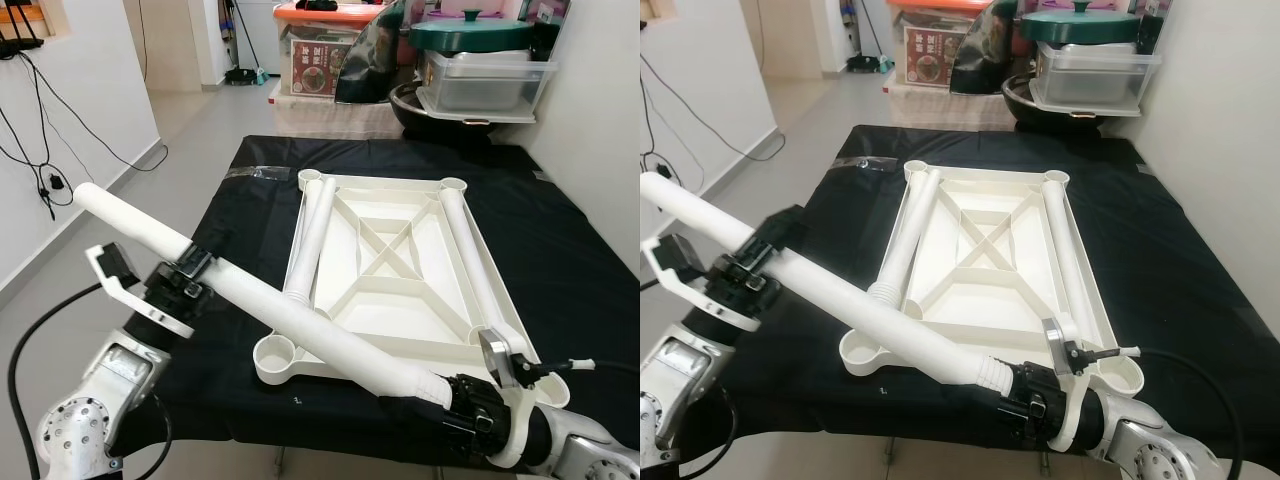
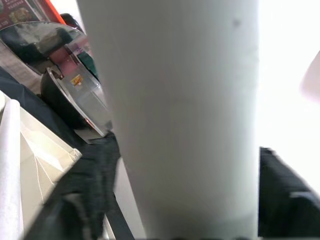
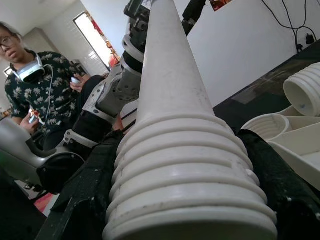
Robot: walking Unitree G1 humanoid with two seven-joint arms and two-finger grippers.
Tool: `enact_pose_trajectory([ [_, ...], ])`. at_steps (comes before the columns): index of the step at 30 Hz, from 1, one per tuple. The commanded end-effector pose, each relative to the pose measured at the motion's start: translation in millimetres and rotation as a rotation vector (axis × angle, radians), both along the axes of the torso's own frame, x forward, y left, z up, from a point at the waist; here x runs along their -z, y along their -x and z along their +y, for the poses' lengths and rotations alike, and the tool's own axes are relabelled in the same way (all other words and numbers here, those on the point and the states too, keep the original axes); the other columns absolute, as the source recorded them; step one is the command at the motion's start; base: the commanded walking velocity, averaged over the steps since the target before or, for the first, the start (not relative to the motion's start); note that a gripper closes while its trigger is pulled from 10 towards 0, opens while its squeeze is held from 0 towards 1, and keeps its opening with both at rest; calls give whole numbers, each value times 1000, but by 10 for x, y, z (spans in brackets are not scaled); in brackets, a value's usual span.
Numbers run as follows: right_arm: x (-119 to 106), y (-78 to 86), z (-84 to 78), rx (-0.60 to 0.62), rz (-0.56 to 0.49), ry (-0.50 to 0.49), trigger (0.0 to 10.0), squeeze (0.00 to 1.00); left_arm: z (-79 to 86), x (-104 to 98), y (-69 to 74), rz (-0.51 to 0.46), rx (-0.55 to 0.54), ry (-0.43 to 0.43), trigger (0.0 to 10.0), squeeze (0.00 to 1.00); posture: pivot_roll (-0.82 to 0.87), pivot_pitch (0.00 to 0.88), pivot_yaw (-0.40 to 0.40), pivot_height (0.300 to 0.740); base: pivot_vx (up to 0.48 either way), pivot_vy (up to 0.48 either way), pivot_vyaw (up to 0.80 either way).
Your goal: Building children table
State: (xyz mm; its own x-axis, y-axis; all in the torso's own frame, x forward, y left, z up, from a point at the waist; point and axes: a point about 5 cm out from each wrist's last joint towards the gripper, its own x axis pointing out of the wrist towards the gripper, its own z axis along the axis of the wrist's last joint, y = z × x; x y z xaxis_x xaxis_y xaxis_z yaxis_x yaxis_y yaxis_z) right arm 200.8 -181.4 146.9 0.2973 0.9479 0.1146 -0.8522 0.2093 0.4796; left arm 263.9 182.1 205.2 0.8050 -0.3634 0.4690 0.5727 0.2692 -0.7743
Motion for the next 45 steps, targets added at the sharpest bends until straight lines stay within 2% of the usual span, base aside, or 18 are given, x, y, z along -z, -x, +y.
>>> enact_pose_trajectory([
  [1,-28,23,69,-39,-32,0,0,0,-40,33,6,4,19,-9,0,0,-36,0,-30,740,0,0,0],
  [10,-8,-27,96,6,-43,28,0,0,-90,35,13,-6,5,0,0,0,-34,0,-35,740,0,0,0],
  [11,24,-62,104,41,-37,73,7059,0,-93,26,13,-10,5,0,0,0,-34,0,-35,740,0,0,0],
  [12,50,-85,110,60,-28,98,10000,0,-93,19,12,-13,5,-1,0,0,-33,0,-35,740,0,0,0],
  [13,63,-107,109,81,-24,104,10000,0,-91,12,10,-16,5,-1,0,0,-33,0,-35,740,0,0,0],
  [14,69,-121,98,96,-9,93,10000,1000,-86,0,6,-20,3,-1,0,0,-33,0,-35,740,0,0,0],
  [20,102,-120,-8,148,6,93,10000,1000,-66,-34,-10,-32,-9,-2,0,0,-36,0,-30,740,0,0,0],
  [23,111,-104,-263,214,6,130,10000,1000,-55,-49,-14,-37,-16,-5,0,0,-42,0,-26,740,0,0,0],
  [24,111,-104,-263,214,6,130,10000,1000,-55,-49,-14,-37,-16,-5,0,0,-42,0,-26,740,0,0,0],
  [27,51,-133,-382,249,-16,140,10000,1000,-68,-33,-14,-32,-8,-17,0,0,-47,0,-22,740,0,0,0],
  [31,-245,-276,-472,291,-96,86,10000,1000,-144,-8,-23,-30,29,-37,0,0,-60,0,-12,740,0,0,0],
  [34,-454,-385,-371,262,-171,56,10000,1000,-207,-25,-50,-41,56,-40,0,0,-59,0,-11,740,0,0,0],
  [37,-602,-426,-107,157,-264,88,10000,1000,-238,-41,-56,-47,69,-45,0,0,-46,0,-16,740,0,0,0],
  [39,-602,-426,-107,157,-264,88,10000,1000,-238,-41,-56,-47,69,-45,0,0,-46,0,-16,740,0,0,0],
  [40,-677,-461,48,105,-292,95,10000,988,-246,-33,-48,-45,73,-53,0,0,-37,0,-23,740,0,0,0],
  [42,-677,-461,48,105,-292,95,10000,988,-246,-33,-48,-45,73,-53,0,0,-37,0,-23,740,0,0,0],
  [43,-645,-535,328,58,-295,189,10000,0,-272,-15,-16,-41,83,-63,0,0,-27,0,-33,740,0,0,0],
  [45,-629,-543,370,53,-294,205,10000,0,-280,-13,-12,-41,85,-64,0,0,-27,0,-33,740,0,0,0],
])
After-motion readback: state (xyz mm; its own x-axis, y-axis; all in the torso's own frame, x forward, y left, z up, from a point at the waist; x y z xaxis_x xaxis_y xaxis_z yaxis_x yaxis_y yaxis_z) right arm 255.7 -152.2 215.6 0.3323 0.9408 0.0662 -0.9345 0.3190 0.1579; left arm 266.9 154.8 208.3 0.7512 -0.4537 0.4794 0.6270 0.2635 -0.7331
